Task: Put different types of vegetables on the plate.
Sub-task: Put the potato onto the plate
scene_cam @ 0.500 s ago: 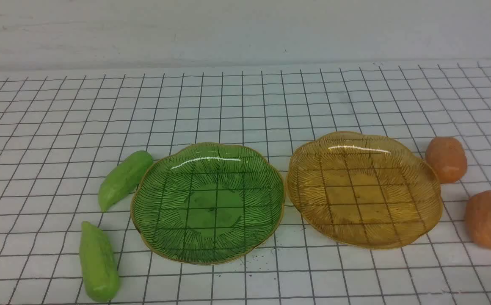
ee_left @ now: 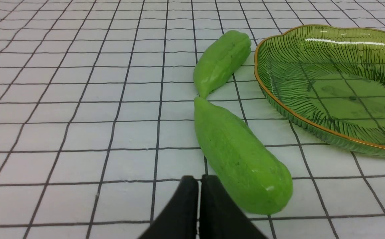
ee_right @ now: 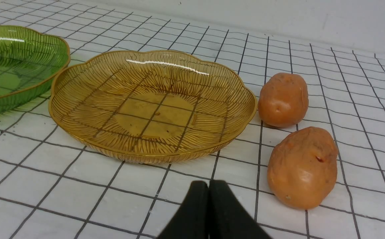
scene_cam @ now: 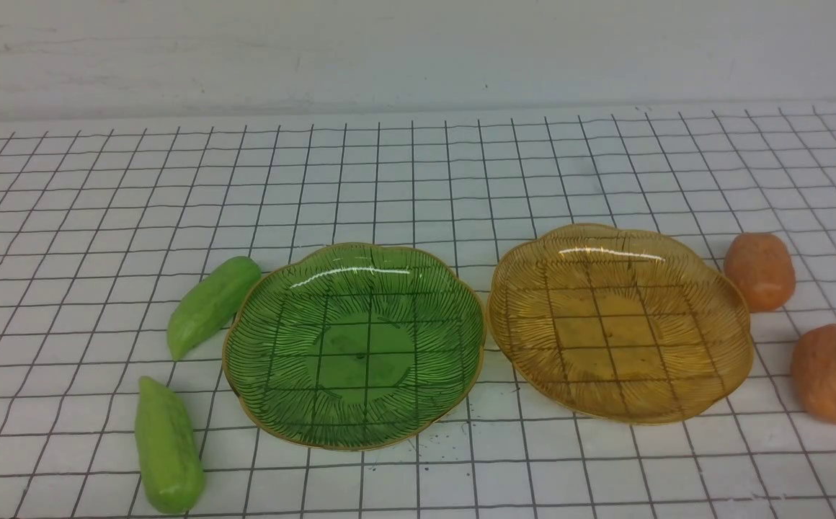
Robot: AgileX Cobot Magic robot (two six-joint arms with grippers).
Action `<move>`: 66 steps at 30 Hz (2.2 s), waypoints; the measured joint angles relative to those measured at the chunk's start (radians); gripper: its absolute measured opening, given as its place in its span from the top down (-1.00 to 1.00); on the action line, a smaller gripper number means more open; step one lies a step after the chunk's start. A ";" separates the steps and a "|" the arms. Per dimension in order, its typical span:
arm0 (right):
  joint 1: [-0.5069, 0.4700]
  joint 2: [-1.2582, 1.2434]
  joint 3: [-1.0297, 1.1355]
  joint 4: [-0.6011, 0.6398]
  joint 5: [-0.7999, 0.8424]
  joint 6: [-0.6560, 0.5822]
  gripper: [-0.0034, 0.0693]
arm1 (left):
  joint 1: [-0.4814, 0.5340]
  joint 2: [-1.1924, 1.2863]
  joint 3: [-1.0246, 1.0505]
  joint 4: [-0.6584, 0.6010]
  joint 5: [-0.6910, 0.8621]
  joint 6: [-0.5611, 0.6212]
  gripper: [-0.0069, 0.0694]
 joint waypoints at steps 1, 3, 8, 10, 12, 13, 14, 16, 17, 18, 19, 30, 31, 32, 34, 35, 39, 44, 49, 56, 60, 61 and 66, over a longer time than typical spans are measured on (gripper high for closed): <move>0.000 0.000 0.000 0.000 0.000 0.000 0.95 | 0.000 0.000 0.000 0.000 0.000 0.000 0.84; 0.000 0.000 0.000 0.000 0.000 0.000 0.95 | 0.000 0.000 0.000 0.000 0.000 0.000 0.84; 0.000 0.000 0.000 0.000 0.000 0.000 0.95 | 0.000 0.000 0.000 0.000 0.000 0.000 0.84; 0.000 0.000 0.000 0.000 0.000 0.000 0.95 | 0.000 0.000 0.000 0.000 0.000 0.000 0.84; 0.000 0.000 0.000 0.000 0.000 0.000 0.95 | 0.000 0.000 0.000 0.000 0.000 0.000 0.84; 0.000 0.000 0.000 0.000 0.000 0.000 0.95 | 0.000 0.000 0.000 0.000 0.000 0.000 0.84; 0.000 0.000 0.000 0.000 0.000 0.000 0.95 | 0.000 0.000 0.000 0.000 0.000 0.000 0.84; 0.000 0.000 0.000 0.000 0.000 0.000 0.95 | 0.000 0.000 0.000 0.000 0.000 0.000 0.84; 0.000 0.000 0.000 0.000 0.000 0.000 0.95 | 0.000 0.000 0.000 0.000 0.000 0.000 0.84; 0.000 0.000 0.000 0.000 0.000 0.000 0.95 | 0.000 0.000 0.000 0.000 0.000 0.000 0.84; 0.000 0.000 0.000 0.000 0.000 0.000 0.95 | 0.000 0.000 0.000 0.000 0.000 0.000 0.84; 0.000 0.000 0.000 0.000 0.000 0.000 0.95 | 0.000 0.000 0.000 0.000 0.000 0.000 0.84; 0.000 0.000 0.000 0.000 0.000 0.000 0.95 | 0.000 0.000 0.000 0.000 0.000 0.000 0.84; 0.000 0.000 0.000 0.000 0.000 0.000 0.95 | 0.000 0.000 0.000 0.000 0.000 0.000 0.84; 0.000 0.000 0.000 0.000 0.000 0.000 0.95 | 0.000 0.000 0.000 0.000 0.000 0.000 0.84; 0.000 0.000 0.000 0.000 0.000 0.000 0.95 | 0.000 0.000 0.000 -0.005 0.000 -0.001 0.84; 0.000 0.000 0.000 0.034 -0.004 0.016 0.95 | 0.000 0.000 0.000 -0.190 0.000 -0.078 0.84; 0.000 0.000 0.008 0.419 -0.023 0.211 0.95 | 0.000 0.000 0.001 -0.701 0.003 -0.286 0.84; 0.000 0.000 0.006 0.779 -0.053 0.307 0.95 | 0.000 0.000 0.001 -0.963 -0.003 -0.246 0.84; 0.000 0.000 -0.085 0.858 0.015 0.159 0.95 | 0.000 0.000 -0.018 -1.010 0.011 -0.113 0.84; 0.000 0.035 -0.241 0.796 0.021 0.062 0.95 | 0.000 0.047 -0.116 -0.999 0.057 -0.040 0.84; 0.000 0.061 -0.268 0.775 0.031 0.050 0.95 | 0.000 0.072 -0.145 -0.986 0.078 -0.020 0.84; 0.000 0.299 -0.447 0.517 0.235 0.070 0.95 | 0.000 0.291 -0.309 -0.829 0.296 0.061 0.84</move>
